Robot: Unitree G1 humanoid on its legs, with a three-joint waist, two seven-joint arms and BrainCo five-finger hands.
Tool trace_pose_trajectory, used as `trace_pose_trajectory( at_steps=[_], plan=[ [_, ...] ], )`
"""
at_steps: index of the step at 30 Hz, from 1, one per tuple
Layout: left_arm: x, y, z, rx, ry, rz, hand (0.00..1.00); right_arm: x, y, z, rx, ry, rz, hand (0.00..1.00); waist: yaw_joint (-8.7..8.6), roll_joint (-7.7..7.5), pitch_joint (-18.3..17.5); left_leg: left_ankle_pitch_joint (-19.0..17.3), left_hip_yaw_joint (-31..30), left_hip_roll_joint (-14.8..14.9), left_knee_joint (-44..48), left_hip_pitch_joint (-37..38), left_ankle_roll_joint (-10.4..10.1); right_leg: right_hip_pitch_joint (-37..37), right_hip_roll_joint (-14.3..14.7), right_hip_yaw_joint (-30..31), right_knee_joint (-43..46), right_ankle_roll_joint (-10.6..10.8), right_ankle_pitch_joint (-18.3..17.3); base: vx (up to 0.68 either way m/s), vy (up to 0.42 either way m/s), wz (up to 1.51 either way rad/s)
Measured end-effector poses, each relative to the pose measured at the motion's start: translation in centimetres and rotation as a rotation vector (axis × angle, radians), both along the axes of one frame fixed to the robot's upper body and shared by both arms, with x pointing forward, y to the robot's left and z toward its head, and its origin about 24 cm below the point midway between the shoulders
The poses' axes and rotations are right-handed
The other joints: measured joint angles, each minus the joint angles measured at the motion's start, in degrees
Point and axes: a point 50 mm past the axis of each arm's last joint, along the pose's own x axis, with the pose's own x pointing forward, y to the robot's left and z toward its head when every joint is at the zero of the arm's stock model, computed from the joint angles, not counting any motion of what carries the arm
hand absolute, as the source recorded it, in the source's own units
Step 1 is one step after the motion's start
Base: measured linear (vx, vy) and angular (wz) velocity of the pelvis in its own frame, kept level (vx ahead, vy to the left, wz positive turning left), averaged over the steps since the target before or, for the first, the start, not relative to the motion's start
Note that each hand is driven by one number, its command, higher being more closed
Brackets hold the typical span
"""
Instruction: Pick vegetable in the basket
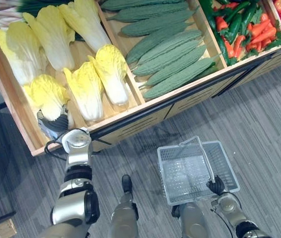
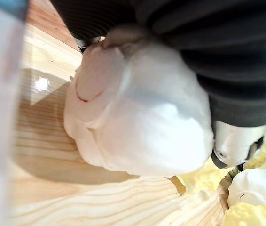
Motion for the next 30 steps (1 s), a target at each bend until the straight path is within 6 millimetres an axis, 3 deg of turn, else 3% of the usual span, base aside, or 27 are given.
trace_pose_trajectory(
  at_steps=[6,11,22,25,30],
  plan=[
    [0.2,-0.9,0.0,-0.107,-0.083,-0.057,1.0,0.1,0.0,0.0,-0.001,0.004,-0.001,1.0,-0.1,-0.1,0.7,0.0,-0.1,-0.3,0.1,1.8,-0.1,1.9,-0.3,-0.1,0.2,0.0,0.0,0.0,0.006,0.01],
    [-1.0,-3.4,-0.1,-0.1,-0.192,-0.126,1.0,0.0,-0.3,0.0,-0.002,0.012,-0.024,1.0,-0.03,-0.07,0.7,0.2,-0.6,-1.0,-0.2,2.0,0.1,2.2,-1.0,-0.5,0.2,0.1,0.0,0.01,0.027,0.05],
    [-3.5,-4.5,-0.7,-0.144,-0.27,-0.08,1.0,-1.1,-0.8,-0.8,0.032,0.057,-0.097,1.0,-0.44,-0.06,0.2,0.2,-1.8,-1.0,-0.4,3.1,0.2,5.0,-0.8,-2.1,-1.0,0.1,0.1,0.03,0.012,0.06],
    [-4.4,-4.6,0.2,-0.136,-0.333,-0.046,1.0,-1.9,-0.8,-1.4,0.047,0.087,-0.119,1.0,0.17,-0.05,-1.2,0.3,-1.8,-0.8,-0.4,3.2,0.1,5.1,-0.6,-2.2,-1.2,0.1,0.1,0.0,0.0,0.0],
    [-5.6,-4.6,4.0,-0.011,-0.47,-0.003,1.0,-3.5,-1.0,-2.1,0.054,0.125,-0.145,1.0,0.77,-0.01,-4.5,0.4,-2.0,-0.6,-0.5,3.4,0.0,5.6,-0.2,-2.3,-1.6,0.2,0.1,0.01,0.001,0.01]
  ],
)
